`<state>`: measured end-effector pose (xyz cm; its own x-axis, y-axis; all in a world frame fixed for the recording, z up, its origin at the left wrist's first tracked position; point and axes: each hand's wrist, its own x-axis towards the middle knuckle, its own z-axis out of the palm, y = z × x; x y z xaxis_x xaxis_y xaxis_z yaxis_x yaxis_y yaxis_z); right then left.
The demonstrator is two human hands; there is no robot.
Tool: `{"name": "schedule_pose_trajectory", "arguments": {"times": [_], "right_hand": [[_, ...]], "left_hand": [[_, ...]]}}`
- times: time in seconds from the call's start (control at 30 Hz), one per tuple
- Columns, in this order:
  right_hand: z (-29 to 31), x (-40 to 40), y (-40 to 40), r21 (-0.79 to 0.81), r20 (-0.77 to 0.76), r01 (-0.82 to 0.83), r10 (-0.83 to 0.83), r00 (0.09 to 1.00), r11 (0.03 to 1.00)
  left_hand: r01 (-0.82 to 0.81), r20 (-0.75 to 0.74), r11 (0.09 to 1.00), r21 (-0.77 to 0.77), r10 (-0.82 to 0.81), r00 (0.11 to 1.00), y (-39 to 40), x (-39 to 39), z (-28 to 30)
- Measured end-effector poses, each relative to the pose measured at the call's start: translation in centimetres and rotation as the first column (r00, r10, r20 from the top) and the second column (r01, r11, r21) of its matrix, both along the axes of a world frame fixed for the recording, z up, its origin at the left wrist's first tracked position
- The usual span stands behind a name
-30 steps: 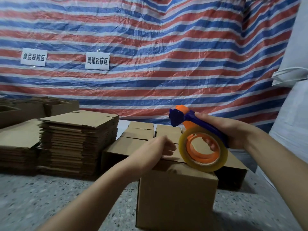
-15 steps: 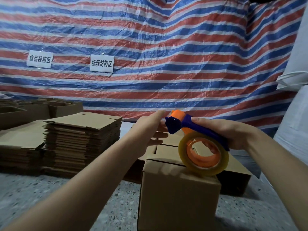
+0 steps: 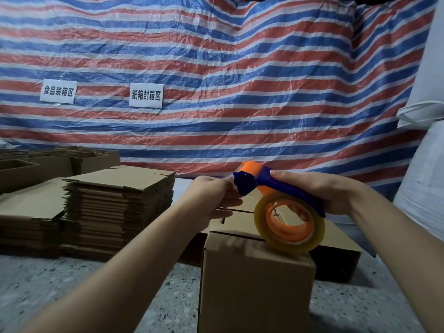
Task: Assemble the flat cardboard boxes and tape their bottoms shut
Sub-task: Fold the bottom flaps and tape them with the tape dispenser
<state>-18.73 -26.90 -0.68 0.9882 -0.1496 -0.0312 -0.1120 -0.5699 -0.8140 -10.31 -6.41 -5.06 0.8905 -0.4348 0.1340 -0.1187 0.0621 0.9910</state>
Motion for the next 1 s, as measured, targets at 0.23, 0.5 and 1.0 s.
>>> {"name": "schedule_pose_trajectory", "arguments": {"times": [0.23, 0.5, 1.0], "right_hand": [[0.1, 0.1, 0.0, 0.004, -0.006, -0.015, 0.015, 1.000, 1.000], [0.4, 0.5, 0.1, -0.001, -0.047, -0.019, 0.019, 0.999, 1.000], [1.4, 1.1, -3.8, -0.365, -0.154, 0.129, -0.197, 0.968, 0.922]], "left_hand": [[0.020, -0.089, 0.998, -0.055, -0.025, 0.996, -0.7, 0.2, -1.8], [-0.182, -0.272, 0.949, -0.257, 0.110, 0.956, -2.6, -0.8, -2.9], [-0.366, -0.337, 0.863, -0.349, 0.249, 0.908, -2.9, -0.9, -4.1]]}}
